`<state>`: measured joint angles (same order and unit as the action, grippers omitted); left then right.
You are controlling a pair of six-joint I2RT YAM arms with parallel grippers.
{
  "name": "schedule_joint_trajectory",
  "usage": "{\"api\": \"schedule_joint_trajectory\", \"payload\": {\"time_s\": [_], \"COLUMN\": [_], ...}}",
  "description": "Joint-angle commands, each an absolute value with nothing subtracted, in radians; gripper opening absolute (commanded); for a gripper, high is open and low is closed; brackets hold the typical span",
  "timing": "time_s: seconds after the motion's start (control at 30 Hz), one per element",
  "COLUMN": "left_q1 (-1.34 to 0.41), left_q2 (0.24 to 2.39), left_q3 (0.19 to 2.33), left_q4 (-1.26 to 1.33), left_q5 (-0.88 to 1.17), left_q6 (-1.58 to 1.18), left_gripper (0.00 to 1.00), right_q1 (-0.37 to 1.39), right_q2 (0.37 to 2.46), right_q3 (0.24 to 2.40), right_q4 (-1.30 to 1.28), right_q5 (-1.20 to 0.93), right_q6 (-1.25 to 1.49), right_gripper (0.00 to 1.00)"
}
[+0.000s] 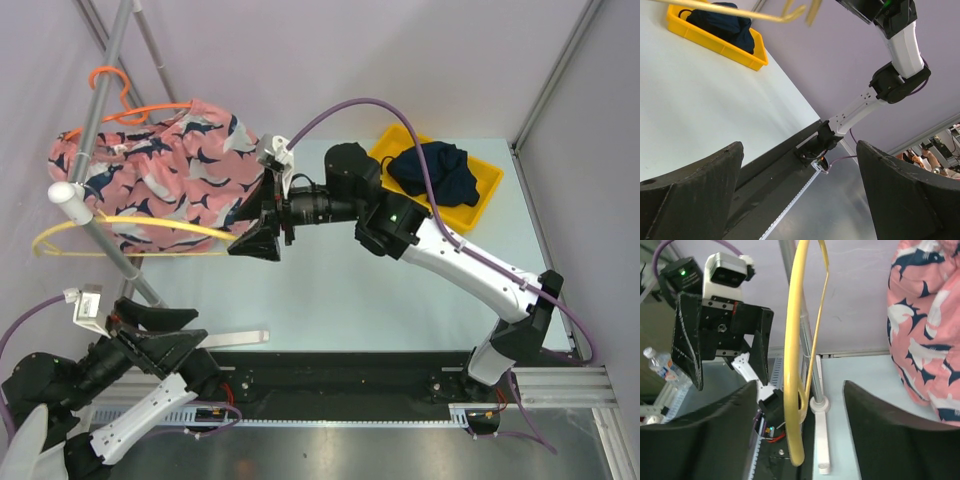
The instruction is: Remove the shorts from the hanger
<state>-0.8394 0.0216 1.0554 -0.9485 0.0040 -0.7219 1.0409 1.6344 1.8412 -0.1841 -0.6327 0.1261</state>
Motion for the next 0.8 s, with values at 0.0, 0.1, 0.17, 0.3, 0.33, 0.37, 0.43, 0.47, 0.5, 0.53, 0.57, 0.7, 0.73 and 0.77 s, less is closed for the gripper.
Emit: {"api": "schedule_joint_trajectory", "payload": {"time_s": [0.0,0.1,0.17,0.3,0.33,0.37,0.43,0.47,0.5,0.53,0.57,0.7,0.73,0.77], "left_q1": [-0.842,-0.842,-0.842,-0.842,-0.842,-0.842,-0.842,-0.842,-0.842,-0.842,-0.842,-0.842,-0.842,-0.842], "left_q2": [0.014,0.012,0.024,0.029,0.017,0.012,0.002,0.002,0.002,0.002,-0.023,-0.008,0.018,0.024], "left_q3": [1.081,1.074,1.080,1.095,1.097,1.097,1.104,1.109,1.115,1.127,1.132,1.149,1.152,1.152], "left_q4": [-0.936,-0.951,-0.998,-1.025,-1.025,-1.023,-1.022,-1.023,-1.032,-1.038,-1.045,-1.058,-1.061,-1.060], "left_q5": [0.015,0.020,0.011,0.026,0.023,0.023,0.011,0.005,0.002,0.002,-0.030,-0.029,-0.019,-0.015], "left_q6": [-0.698,-0.710,-0.730,-0.747,-0.749,-0.750,-0.749,-0.749,-0.747,-0.746,-0.742,-0.729,-0.727,-0.724], "left_gripper": [1.00,1.00,1.00,1.00,1.00,1.00,1.00,1.00,1.00,1.00,1.00,1.00,1.00,1.00], "right_q1": [1.066,1.089,1.094,1.097,1.094,1.092,1.082,1.074,1.068,1.057,1.049,1.025,1.020,1.008], "right_q2": [1.603,1.540,1.494,1.344,1.306,1.293,1.281,1.278,1.278,1.281,1.290,1.333,1.342,1.353], "right_q3": [1.844,1.757,1.695,1.505,1.470,1.465,1.463,1.462,1.462,1.462,1.460,1.460,1.460,1.460], "right_q4": [-0.183,-0.167,-0.155,-0.159,-0.193,-0.266,-0.323,-0.363,-0.380,-0.391,-0.406,-0.391,-0.379,-0.344], "right_q5": [-0.464,-0.315,-0.238,-0.002,0.062,0.101,0.140,0.140,0.143,0.143,0.144,0.143,0.141,0.134], "right_q6": [0.196,0.287,0.381,0.550,0.578,0.593,0.612,0.617,0.633,0.638,0.643,0.654,0.643,0.635], "right_gripper": [0.86,1.00,1.00,1.00,1.00,1.00,1.00,1.00,1.00,1.00,1.00,1.00,1.00,1.00]}}
